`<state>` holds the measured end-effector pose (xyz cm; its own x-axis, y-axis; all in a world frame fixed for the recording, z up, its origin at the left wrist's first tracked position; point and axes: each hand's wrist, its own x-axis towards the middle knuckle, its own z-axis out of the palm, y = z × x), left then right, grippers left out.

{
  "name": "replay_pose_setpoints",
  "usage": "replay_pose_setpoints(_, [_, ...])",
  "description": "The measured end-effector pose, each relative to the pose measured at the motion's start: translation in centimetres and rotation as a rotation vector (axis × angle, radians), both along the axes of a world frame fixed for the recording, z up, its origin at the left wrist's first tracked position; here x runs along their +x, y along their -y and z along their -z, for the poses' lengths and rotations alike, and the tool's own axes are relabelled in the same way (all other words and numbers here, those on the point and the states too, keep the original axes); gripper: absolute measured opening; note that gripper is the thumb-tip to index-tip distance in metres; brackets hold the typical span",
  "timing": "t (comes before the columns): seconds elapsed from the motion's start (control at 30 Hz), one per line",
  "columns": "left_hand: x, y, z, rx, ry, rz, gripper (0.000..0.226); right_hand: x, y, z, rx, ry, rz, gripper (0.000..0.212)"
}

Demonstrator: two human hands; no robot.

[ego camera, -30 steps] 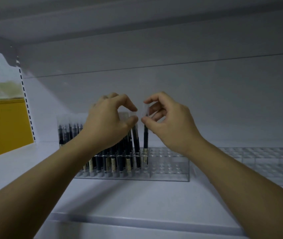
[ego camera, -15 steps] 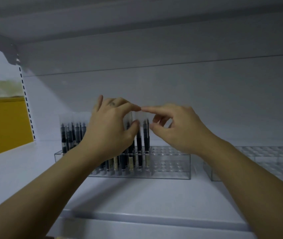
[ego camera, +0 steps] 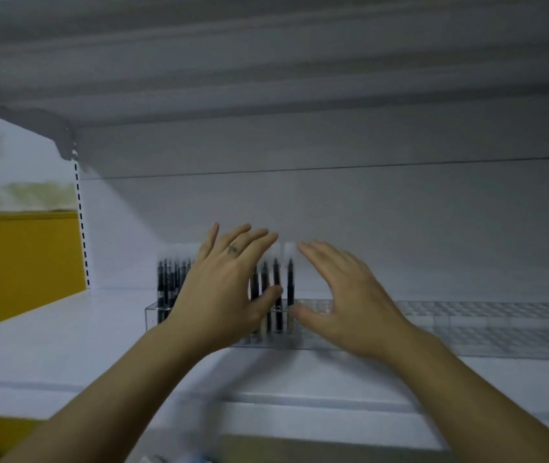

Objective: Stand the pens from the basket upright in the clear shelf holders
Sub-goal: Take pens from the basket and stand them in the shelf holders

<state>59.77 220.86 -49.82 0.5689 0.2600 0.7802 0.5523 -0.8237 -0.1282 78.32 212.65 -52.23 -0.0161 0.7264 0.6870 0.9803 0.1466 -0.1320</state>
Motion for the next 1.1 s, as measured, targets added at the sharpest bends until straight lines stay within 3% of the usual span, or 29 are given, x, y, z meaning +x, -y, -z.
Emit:
replay_pose_setpoints(0.2, [-1.6,3.7,2.4,-0.046,-0.011,0.058,0.068,-1.9,4.5,1.7,-0.037,0.040,0.051,0.091])
replay_pose_setpoints(0.37, [-2.5,6.9,6.9,-0.188,0.082,0.235,0.061,-3.2,8.3,4.0,-0.044,0.074,0.049,0.086])
replay_pose_setpoints(0.73, [-4.3,11.6,22.2,-0.420,0.108,0.273,0.056,-5.2,13.7,17.6,-0.042,0.116,0.169,0.075])
replay_pose_setpoints(0.97, [-3.1,13.3,32.5,-0.728,-0.004,0.168,0.069,-5.0,14.8,27.9,-0.388,0.026,0.220,0.084])
replay_pose_setpoints(1.1, [-1.6,14.0,38.1,-0.898,-0.161,0.098,0.073,-4.5,14.9,33.4,-0.605,-0.026,0.254,0.085])
